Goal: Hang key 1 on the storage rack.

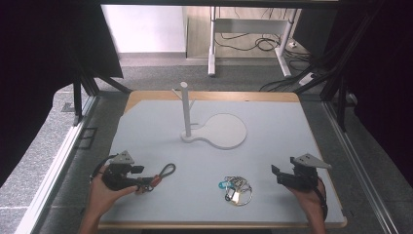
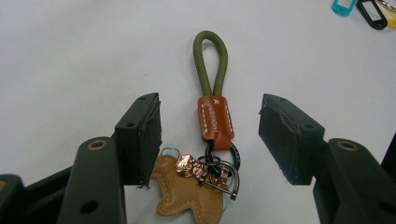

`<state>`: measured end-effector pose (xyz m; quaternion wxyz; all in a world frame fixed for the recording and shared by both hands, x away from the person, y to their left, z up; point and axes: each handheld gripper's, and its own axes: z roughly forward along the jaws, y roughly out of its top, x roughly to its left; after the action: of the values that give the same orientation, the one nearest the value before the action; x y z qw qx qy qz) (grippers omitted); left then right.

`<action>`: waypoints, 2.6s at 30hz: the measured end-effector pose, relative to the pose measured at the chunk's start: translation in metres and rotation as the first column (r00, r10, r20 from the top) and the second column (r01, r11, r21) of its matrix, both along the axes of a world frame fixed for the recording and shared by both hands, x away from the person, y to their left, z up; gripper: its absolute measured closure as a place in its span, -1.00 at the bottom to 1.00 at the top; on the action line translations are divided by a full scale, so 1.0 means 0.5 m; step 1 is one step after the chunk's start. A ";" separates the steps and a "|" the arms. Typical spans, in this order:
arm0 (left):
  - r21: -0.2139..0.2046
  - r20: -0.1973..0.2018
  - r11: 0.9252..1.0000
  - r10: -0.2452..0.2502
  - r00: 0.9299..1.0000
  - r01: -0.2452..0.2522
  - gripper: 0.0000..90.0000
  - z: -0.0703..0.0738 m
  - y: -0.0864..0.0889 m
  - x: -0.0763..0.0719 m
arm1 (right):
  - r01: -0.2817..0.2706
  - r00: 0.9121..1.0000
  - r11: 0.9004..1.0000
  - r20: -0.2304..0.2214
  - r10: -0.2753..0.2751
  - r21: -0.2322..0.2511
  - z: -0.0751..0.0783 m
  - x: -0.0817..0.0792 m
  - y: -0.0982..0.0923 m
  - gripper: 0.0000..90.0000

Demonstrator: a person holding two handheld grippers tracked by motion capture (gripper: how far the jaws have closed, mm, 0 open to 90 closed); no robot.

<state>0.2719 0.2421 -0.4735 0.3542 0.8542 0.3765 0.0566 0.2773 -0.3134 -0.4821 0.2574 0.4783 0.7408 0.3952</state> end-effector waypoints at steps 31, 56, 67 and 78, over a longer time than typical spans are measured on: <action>0.024 -0.011 1.000 0.007 1.000 -0.007 -0.12 0.048 -0.005 0.020 | 0.040 0.999 0.999 0.022 -0.040 -0.017 -0.016 -0.009 -0.022 -0.44; 0.160 -0.124 0.981 -0.094 0.988 0.113 -0.08 0.079 -0.068 0.045 | 0.053 0.999 0.995 0.010 -0.052 -0.079 -0.022 -0.020 -0.012 -0.42; 0.271 -0.214 0.952 -0.086 0.973 0.143 0.01 0.041 -0.104 0.061 | 0.055 0.998 0.993 0.000 -0.055 -0.101 -0.026 -0.018 -0.004 -0.41; 0.322 -0.278 0.933 -0.070 0.958 0.162 0.18 0.024 -0.118 0.080 | 0.055 0.998 0.993 -0.006 -0.056 -0.106 -0.028 -0.017 -0.005 -0.40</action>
<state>0.3121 0.1829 -0.4617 0.1508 0.9233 0.3529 -0.0136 0.2688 -0.3158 -0.4959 0.2898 0.4864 0.7482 0.3458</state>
